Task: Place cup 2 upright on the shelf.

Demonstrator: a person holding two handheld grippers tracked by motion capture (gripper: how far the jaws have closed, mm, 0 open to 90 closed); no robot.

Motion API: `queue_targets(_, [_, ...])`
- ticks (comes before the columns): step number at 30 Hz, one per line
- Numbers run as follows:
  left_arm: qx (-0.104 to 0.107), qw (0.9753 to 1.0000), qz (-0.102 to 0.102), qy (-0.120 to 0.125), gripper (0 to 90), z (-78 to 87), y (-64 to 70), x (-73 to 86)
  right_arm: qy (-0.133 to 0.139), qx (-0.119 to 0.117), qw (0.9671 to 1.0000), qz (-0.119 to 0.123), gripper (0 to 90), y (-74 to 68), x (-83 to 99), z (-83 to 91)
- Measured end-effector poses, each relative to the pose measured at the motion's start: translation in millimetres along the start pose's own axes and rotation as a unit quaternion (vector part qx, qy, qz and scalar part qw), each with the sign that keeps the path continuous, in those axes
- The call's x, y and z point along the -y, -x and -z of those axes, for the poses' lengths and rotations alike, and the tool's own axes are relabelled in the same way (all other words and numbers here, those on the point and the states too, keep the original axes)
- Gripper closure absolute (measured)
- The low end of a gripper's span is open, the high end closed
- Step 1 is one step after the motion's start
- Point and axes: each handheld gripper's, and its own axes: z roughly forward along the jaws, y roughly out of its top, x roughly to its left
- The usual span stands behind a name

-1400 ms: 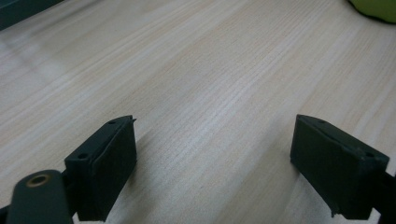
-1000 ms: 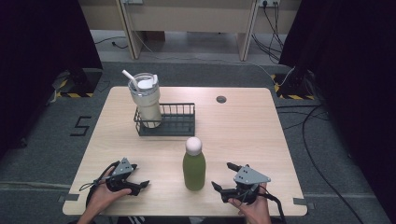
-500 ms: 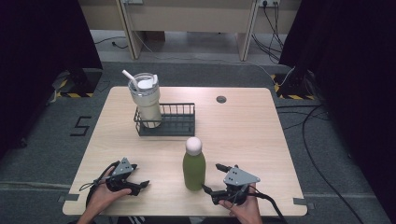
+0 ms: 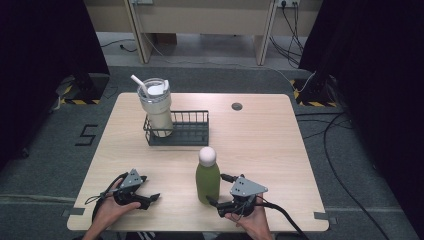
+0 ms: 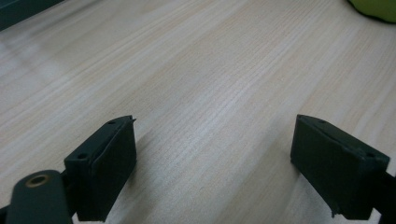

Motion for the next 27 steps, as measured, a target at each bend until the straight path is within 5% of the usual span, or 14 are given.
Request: queue_targets(27, [0.001,1.0,-0.001,0.0,13.7,-0.1,-0.1,-0.1,0.016,-0.023,0.9996,0.006,19.6,2.2,1.4,-32.3])
